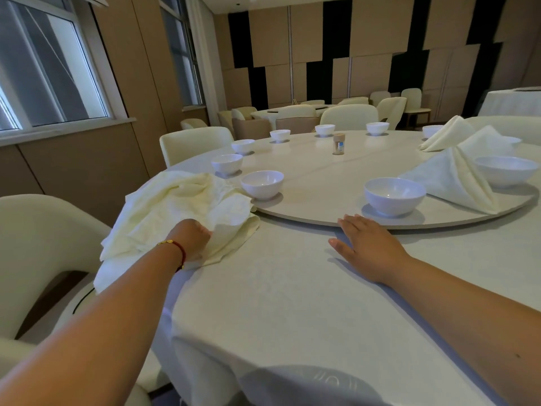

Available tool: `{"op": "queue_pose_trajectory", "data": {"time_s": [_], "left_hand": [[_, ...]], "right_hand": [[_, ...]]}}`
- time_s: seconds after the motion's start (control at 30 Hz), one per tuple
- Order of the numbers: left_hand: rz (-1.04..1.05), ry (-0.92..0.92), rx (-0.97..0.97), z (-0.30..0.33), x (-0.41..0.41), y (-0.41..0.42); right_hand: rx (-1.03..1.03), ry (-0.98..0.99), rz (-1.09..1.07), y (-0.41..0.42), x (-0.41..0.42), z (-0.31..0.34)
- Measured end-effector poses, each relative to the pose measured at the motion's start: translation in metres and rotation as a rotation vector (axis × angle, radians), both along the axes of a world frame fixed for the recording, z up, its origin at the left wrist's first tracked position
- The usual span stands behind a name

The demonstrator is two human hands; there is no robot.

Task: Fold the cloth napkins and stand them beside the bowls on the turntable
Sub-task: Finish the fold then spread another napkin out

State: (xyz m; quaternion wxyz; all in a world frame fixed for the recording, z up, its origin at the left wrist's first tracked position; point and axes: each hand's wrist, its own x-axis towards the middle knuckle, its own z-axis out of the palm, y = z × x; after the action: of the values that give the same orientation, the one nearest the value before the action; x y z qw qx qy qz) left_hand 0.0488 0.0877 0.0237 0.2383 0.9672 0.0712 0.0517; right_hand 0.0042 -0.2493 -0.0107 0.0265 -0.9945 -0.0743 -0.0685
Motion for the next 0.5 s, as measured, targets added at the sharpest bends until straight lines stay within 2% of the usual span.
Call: {"op": "queue_pose_trajectory", "data": {"time_s": [0.17, 0.3, 0.5], "left_hand": [[-0.179, 0.078, -0.136, 0.018, -0.028, -0.022], [-0.332, 0.195, -0.139, 0.026, -0.055, -0.067], [-0.557, 0.332, -0.329, 0.013, -0.085, -0.165]], "right_hand": [[0.034, -0.017, 0.012, -0.002, 0.000, 0.000], [0.298, -0.143, 0.044, -0.005, -0.008, 0.013], [0.693, -0.389, -0.006, -0.014, -0.040, 0.068]]}}
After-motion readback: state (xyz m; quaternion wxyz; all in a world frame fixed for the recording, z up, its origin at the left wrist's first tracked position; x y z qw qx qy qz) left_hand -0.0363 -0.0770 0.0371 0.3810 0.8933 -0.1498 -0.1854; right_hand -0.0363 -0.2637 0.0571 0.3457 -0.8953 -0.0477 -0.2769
